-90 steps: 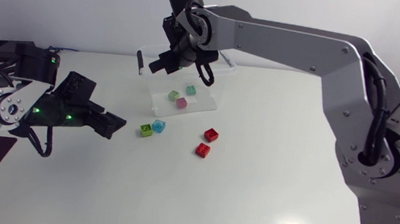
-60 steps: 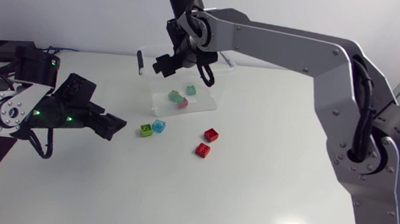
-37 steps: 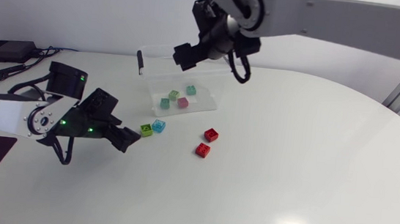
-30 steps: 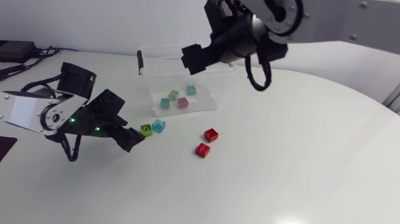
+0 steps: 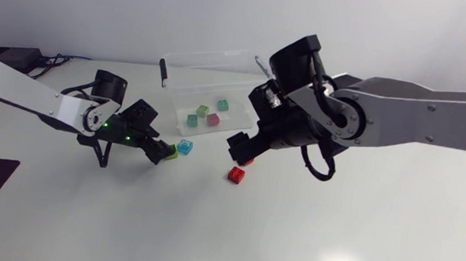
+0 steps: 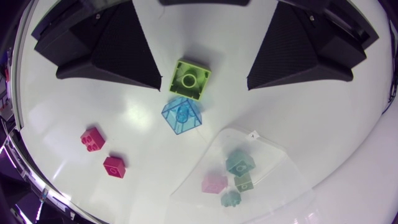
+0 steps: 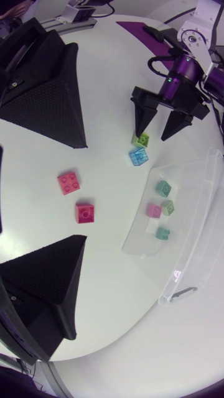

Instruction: Place the duplo bricks in the container

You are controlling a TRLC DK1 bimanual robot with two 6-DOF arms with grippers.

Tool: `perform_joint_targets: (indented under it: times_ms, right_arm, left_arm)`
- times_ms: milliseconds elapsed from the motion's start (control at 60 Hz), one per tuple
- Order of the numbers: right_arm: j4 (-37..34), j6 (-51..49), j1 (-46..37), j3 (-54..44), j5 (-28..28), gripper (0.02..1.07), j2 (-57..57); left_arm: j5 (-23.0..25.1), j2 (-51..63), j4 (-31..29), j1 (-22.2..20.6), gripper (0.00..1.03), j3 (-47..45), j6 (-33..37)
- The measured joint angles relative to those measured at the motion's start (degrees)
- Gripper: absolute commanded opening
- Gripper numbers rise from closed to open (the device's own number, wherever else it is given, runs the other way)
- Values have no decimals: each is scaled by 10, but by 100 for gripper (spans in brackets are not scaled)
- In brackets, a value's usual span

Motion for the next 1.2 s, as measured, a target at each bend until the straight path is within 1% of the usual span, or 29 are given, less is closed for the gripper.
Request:
perform_joint_targets:
  times_ms: [50, 183, 367, 433, 533, 550, 600, 650, 667, 683, 700, 917, 1017, 1200]
  right_arm:
    - [10, 0, 0, -7, 0, 102, 0]
    - [28, 0, -1, -16, -1, 102, 5]
    - [54, 0, -15, -17, -1, 102, 39]
    - [58, 0, -19, -20, -1, 102, 48]
    - [59, 0, -23, -24, -1, 102, 57]
    - [61, 0, -23, -25, -1, 102, 57]
    - [65, 0, -23, -27, -1, 102, 60]
    - [70, 0, -23, -27, -1, 102, 64]
    - [71, 0, -23, -27, -1, 102, 66]
    - [73, 0, -23, -27, -1, 102, 69]
    - [73, 0, -23, -27, -1, 102, 70]
    - [86, 2, -32, -25, -1, 102, 117]
    - [86, 2, -37, -25, -4, 102, 136]
    - [88, 2, -37, -21, -30, 102, 161]
  left_arm:
    - [2, 10, 0, 2, 96, 6, 7]
    - [5, 33, 0, 3, 88, 14, 22]
    - [15, 54, -2, 3, 86, 23, 35]
    - [17, 59, -2, 3, 81, 29, 37]
    - [21, 69, -2, 3, 80, 40, 40]
    - [22, 71, -2, 3, 77, 41, 42]
    - [26, 74, -2, 3, 62, 45, 44]
    - [30, 77, -6, 3, 38, 50, 46]
    - [31, 78, -8, 3, 31, 51, 46]
    - [32, 78, -10, 3, 26, 52, 46]
    - [32, 79, -11, 3, 24, 53, 46]
    - [41, 76, -38, 5, 21, 59, 46]
    - [48, 61, -68, 9, 21, 52, 46]
    - [82, 4, -119, 23, 21, 43, 44]
